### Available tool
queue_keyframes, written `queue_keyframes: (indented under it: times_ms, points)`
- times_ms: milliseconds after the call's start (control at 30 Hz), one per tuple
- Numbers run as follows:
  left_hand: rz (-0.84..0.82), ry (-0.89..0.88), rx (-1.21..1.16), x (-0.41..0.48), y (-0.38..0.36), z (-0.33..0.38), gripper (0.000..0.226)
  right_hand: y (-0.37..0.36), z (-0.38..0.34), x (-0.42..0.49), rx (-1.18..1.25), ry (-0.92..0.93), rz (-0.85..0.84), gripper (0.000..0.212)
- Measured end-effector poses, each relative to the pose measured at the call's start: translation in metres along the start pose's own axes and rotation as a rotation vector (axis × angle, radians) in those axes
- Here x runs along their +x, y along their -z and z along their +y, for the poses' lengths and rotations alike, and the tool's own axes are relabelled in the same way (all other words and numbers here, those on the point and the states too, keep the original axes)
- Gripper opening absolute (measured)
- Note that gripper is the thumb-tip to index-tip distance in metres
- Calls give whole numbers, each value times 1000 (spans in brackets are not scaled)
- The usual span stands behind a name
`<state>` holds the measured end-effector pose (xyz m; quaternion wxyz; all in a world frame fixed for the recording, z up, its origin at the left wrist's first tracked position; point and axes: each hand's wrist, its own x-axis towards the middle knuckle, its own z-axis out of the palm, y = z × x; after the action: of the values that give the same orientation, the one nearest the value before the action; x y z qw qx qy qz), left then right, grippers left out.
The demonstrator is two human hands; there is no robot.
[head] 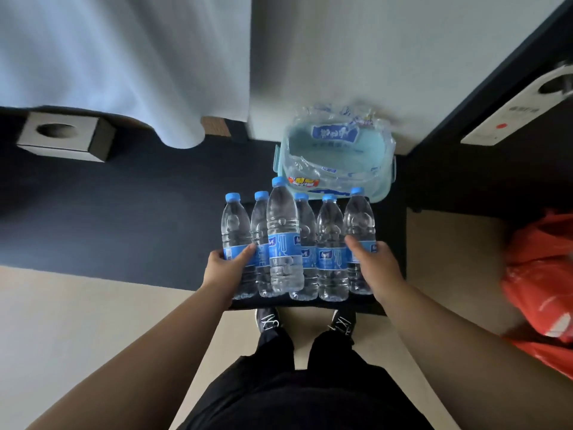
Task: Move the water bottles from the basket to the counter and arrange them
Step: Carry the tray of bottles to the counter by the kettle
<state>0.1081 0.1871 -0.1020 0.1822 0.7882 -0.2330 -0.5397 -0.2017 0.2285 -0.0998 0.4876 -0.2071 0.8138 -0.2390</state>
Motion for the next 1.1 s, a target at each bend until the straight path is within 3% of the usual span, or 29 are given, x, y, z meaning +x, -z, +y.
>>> queue_keyframes:
  times_ms: [233,333,567,700,867,1100]
  points:
    - [97,-43,8,-25,44,19,84,-6,-44,-28,-39,113,-70,76]
    - [180,-53,-21,-43,54,13,86,-5,-60,-29,-86,165,-113,92]
    - [199,-13,-294,-76,68,-24,81,-14,-94,-29,-250,290,-261,100]
    - [226,8,-427,-96,78,-49,61,-30,-106,-33,-352,321,-362,110]
    - [278,54,-521,-116,102,-83,56,-65,-113,-52,-446,409,-440,75]
    - [430,58,-534,-131,154,-129,53,-131,-121,-90,-522,494,-565,55]
